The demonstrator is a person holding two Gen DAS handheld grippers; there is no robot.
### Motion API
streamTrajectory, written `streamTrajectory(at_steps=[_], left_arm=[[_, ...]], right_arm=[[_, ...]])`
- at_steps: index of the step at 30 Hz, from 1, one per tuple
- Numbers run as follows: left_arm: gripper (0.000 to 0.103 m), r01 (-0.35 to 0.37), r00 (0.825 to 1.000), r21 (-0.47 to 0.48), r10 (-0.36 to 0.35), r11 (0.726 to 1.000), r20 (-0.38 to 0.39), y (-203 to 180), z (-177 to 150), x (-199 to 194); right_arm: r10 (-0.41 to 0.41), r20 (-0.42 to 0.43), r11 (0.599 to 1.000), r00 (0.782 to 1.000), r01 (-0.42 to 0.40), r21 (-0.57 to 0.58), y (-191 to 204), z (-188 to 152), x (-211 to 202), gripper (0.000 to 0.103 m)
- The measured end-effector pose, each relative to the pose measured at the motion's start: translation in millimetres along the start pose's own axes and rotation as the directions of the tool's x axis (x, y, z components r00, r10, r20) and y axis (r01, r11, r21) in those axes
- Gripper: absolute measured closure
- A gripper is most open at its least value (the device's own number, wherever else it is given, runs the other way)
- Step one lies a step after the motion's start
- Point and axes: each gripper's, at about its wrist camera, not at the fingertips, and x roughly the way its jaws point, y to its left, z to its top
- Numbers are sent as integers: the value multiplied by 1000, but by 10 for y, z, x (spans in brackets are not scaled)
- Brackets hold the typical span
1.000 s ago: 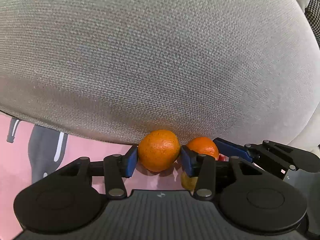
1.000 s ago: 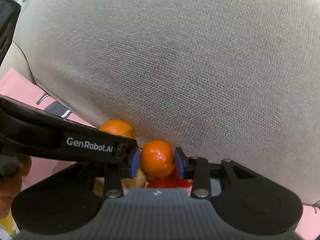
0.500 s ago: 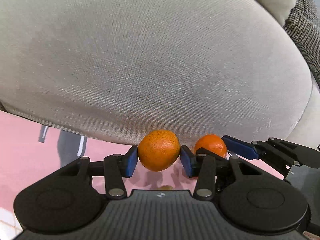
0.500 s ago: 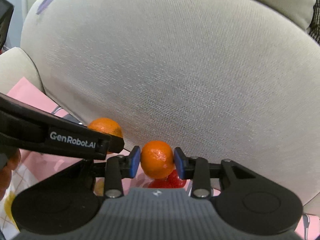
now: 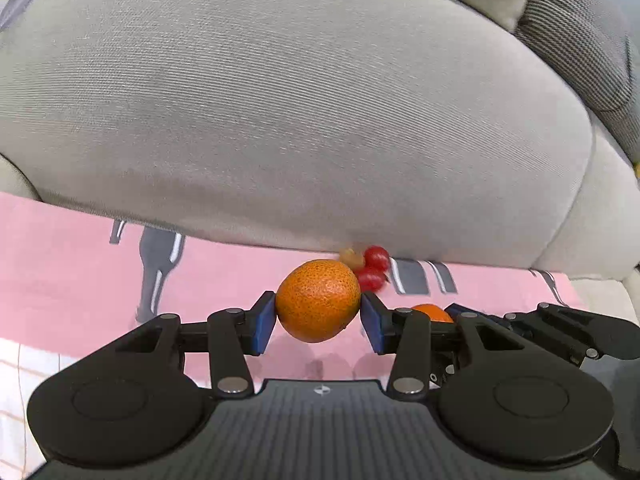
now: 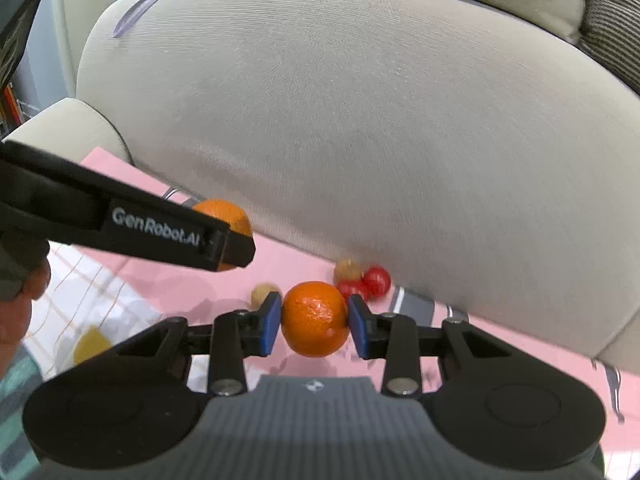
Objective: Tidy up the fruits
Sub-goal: 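Carry both mandarins into the green colander and open both tools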
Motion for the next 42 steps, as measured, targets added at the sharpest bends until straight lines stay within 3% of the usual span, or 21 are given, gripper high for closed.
streamTrajectory(at_steps=[22, 35, 42], left_arm=[[52, 77, 997, 215, -81, 974, 11, -1020, -533, -561], [52, 194, 981, 280, -183, 940, -65, -1448, -689, -537], [51, 227, 972, 318, -192, 920, -138, -1613, -781, -338]], right_arm=[[-70, 34, 987, 997, 64, 146, -473, -883, -1127, 69], [-98, 26, 946, 995, 85, 312, -1012, -1333, -1573, 69], [-113, -4, 905, 994, 105, 412, -1358, -1549, -1626, 69]])
